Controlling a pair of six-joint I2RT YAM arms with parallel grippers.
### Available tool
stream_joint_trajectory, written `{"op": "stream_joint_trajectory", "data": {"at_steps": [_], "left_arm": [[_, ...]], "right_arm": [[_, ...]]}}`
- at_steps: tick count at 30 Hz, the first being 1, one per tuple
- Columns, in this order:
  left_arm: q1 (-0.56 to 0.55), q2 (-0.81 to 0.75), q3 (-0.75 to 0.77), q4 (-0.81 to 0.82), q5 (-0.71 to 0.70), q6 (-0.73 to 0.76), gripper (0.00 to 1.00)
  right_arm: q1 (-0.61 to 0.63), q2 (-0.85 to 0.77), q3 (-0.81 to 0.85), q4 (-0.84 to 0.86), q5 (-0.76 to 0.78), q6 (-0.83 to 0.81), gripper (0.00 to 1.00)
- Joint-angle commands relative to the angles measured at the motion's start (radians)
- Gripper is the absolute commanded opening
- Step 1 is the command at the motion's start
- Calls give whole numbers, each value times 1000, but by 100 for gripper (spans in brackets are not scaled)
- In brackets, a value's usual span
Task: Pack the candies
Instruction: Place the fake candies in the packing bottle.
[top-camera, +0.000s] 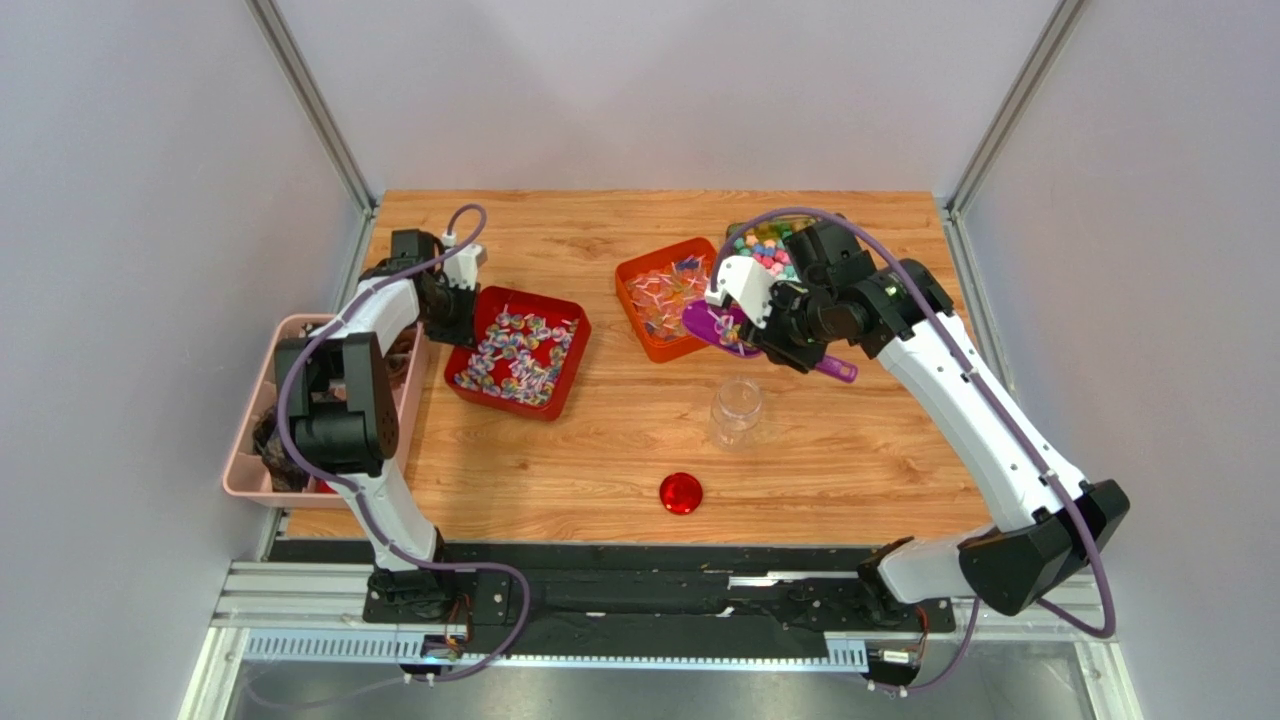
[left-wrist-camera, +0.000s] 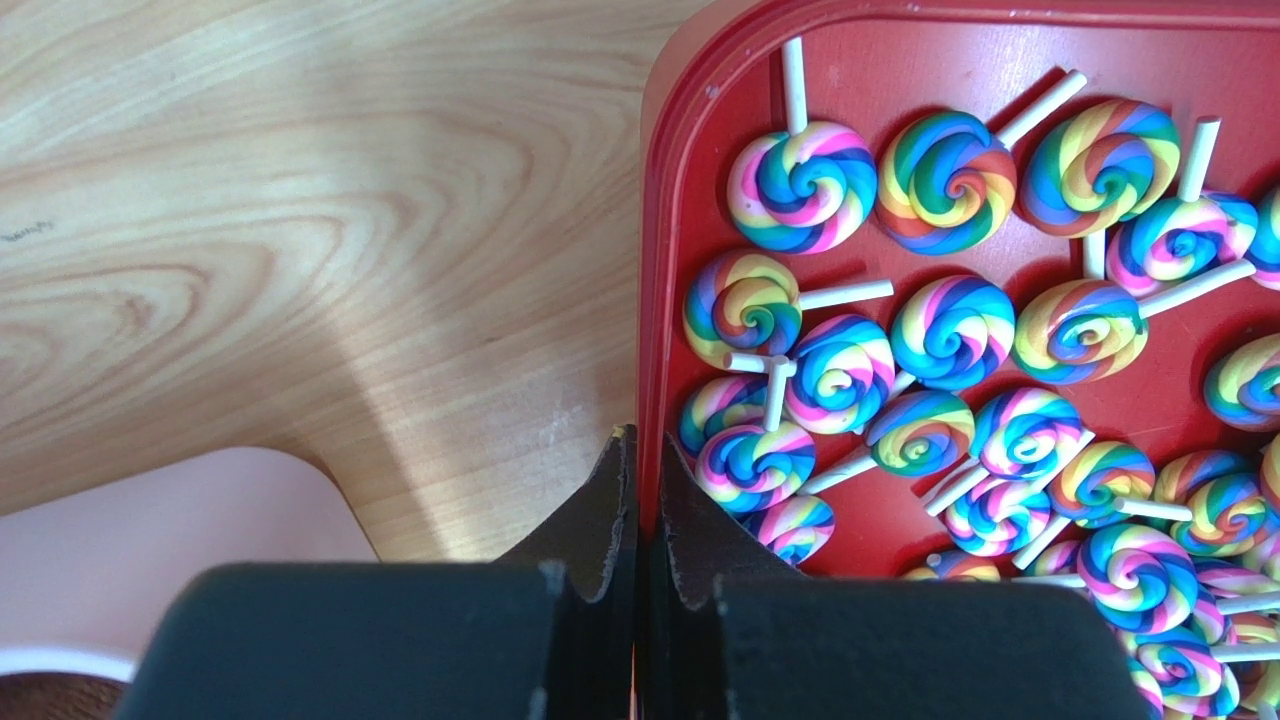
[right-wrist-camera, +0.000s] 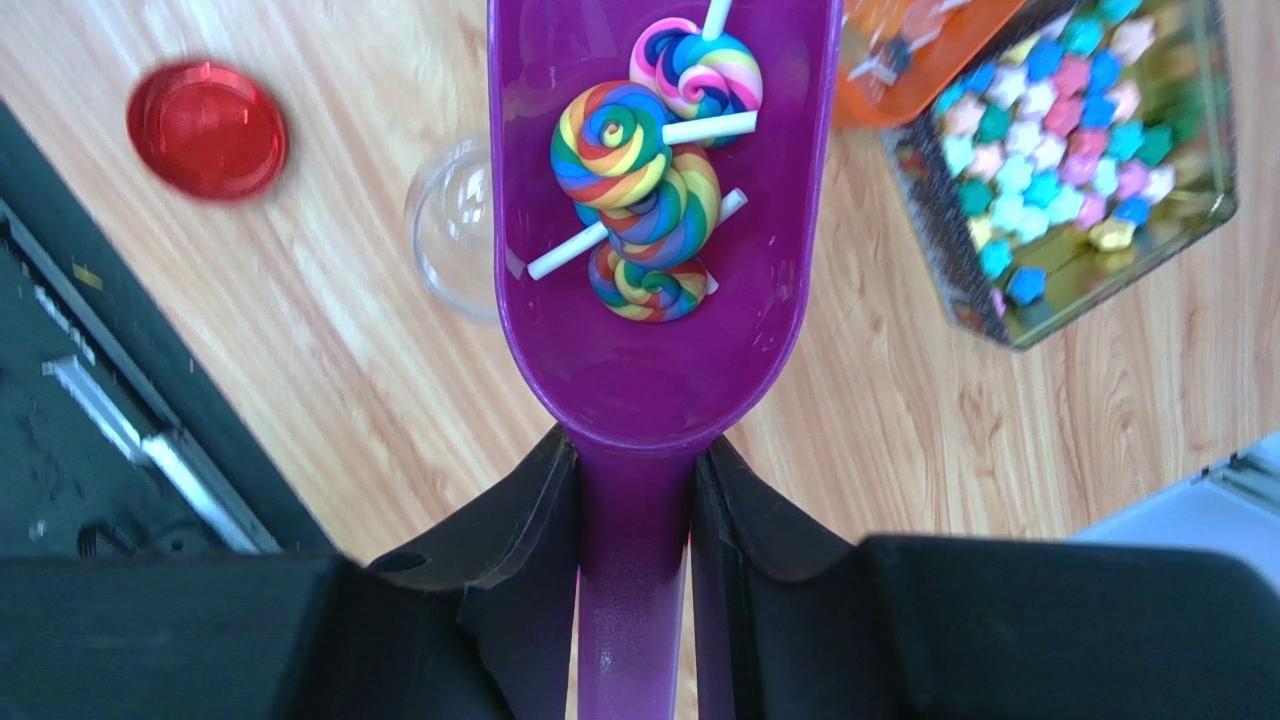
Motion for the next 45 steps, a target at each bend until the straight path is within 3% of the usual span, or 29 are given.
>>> {"op": "stream_joint_trajectory", "data": {"at_steps": [1, 26, 45], "left_arm": [[0, -83, -3, 29, 83, -2, 0], [-2, -89, -26, 22, 66, 15, 0], [0, -87, -32, 26, 71, 7, 0]], "right_arm": [[-10, -68, -15, -136, 61, -91, 0], [-12, -94, -117, -373, 260, -193, 0], [33, -106, -164, -471, 346, -173, 0]]}}
